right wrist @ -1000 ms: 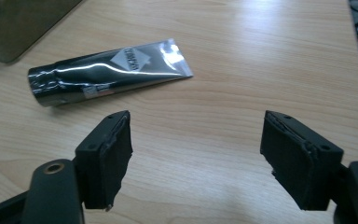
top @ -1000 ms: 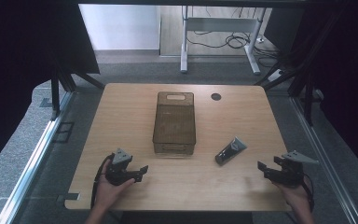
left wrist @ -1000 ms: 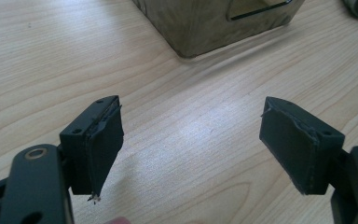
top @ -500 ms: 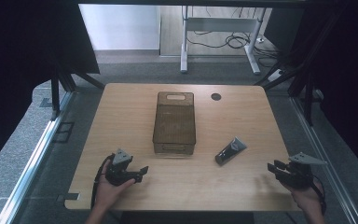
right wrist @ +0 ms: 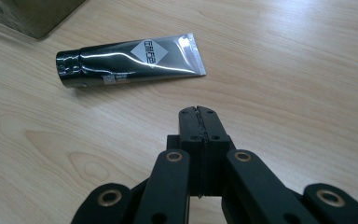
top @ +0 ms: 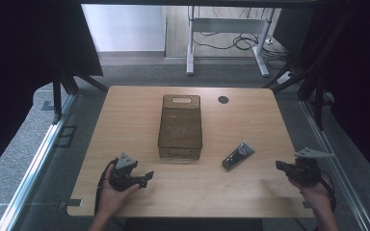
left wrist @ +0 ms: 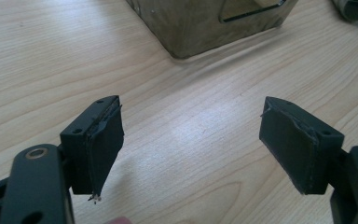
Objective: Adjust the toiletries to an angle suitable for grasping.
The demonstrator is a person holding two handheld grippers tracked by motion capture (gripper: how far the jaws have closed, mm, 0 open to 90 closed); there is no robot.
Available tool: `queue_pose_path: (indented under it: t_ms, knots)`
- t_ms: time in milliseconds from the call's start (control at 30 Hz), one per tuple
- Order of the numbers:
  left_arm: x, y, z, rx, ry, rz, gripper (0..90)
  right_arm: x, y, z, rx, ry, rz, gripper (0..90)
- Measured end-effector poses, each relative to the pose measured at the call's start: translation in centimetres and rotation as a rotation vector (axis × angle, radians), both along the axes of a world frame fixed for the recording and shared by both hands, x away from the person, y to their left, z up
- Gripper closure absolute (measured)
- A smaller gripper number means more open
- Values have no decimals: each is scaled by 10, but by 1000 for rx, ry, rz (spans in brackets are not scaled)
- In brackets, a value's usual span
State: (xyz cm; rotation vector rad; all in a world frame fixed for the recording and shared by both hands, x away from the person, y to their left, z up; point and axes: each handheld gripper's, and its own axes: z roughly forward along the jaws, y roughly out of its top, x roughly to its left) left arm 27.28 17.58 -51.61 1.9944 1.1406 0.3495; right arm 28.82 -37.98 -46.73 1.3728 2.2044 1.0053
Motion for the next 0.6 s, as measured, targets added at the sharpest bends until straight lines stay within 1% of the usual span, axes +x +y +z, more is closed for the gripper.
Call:
queue_pose_path:
  t_ms: [33,67,100,133,167,233,267,300,333,367,400,433,467,500,533,600]
  knots:
    - [0,-1,0,5,2,-6,221,3,2,1,-9,6,5,900]
    - [0,-1,0,5,2,-6,221,3,2,1,-9,6,5,900]
    - [0,-2,-1,2,4,-2,221,10,7,3,-28,21,15,900]
    - [0,-2,-2,5,4,-8,221,10,7,3,-28,21,15,900]
    - [0,-2,-2,6,7,-8,221,14,9,4,-38,28,21,900]
    - [0,-3,-3,8,12,-9,221,23,14,3,-49,55,29,900]
    - [0,-3,-3,6,13,-7,221,31,19,0,-68,82,36,900]
    - [0,-3,-3,6,13,-7,222,31,19,0,-68,82,36,900]
    - [0,-3,-3,4,13,-4,222,35,21,-1,-75,96,37,900]
    - [0,-3,-3,4,13,-4,221,42,25,-4,-90,119,44,900]
    - [0,-3,-4,2,18,0,222,46,28,-6,-98,125,47,900]
    - [0,-3,-4,2,18,0,222,46,28,-6,-98,125,47,900]
    - [0,-3,-5,3,20,0,222,52,33,-11,-113,144,49,900]
    - [0,-3,-5,4,22,-1,222,52,33,-11,-113,144,49,900]
    - [0,-4,-5,6,23,-1,222,56,37,-15,-125,158,49,900]
    - [1,-3,-5,10,20,-8,222,59,39,-17,-131,163,49,900]
